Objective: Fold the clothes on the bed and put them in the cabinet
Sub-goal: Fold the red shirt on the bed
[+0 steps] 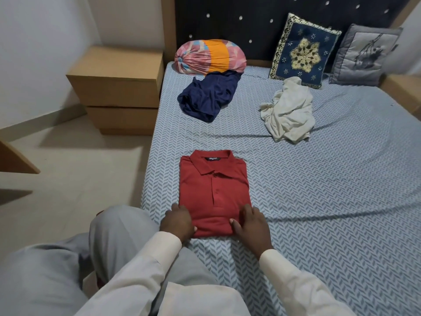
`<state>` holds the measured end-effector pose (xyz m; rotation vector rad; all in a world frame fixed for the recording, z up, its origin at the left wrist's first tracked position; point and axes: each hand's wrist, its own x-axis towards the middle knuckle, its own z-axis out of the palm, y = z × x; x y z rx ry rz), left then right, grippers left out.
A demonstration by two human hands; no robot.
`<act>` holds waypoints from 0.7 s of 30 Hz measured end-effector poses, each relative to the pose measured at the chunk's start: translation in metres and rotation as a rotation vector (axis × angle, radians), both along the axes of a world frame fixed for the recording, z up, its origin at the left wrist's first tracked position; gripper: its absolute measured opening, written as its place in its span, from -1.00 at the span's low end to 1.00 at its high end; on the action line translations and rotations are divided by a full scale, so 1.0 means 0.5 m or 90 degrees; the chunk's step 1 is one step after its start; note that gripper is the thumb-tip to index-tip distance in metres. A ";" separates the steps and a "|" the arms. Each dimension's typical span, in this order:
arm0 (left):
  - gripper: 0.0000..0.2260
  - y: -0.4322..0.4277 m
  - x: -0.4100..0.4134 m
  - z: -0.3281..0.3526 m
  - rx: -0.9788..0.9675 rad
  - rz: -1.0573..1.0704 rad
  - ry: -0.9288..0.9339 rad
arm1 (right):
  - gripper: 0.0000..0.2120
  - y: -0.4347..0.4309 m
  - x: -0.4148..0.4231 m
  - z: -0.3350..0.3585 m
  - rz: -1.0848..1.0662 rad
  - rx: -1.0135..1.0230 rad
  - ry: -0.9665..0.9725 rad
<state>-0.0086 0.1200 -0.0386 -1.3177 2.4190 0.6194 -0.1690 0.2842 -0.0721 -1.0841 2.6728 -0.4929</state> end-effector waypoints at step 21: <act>-0.58 -0.061 0.006 -0.013 0.223 0.113 0.060 | -0.61 -0.026 -0.081 0.028 -0.223 -0.054 -0.457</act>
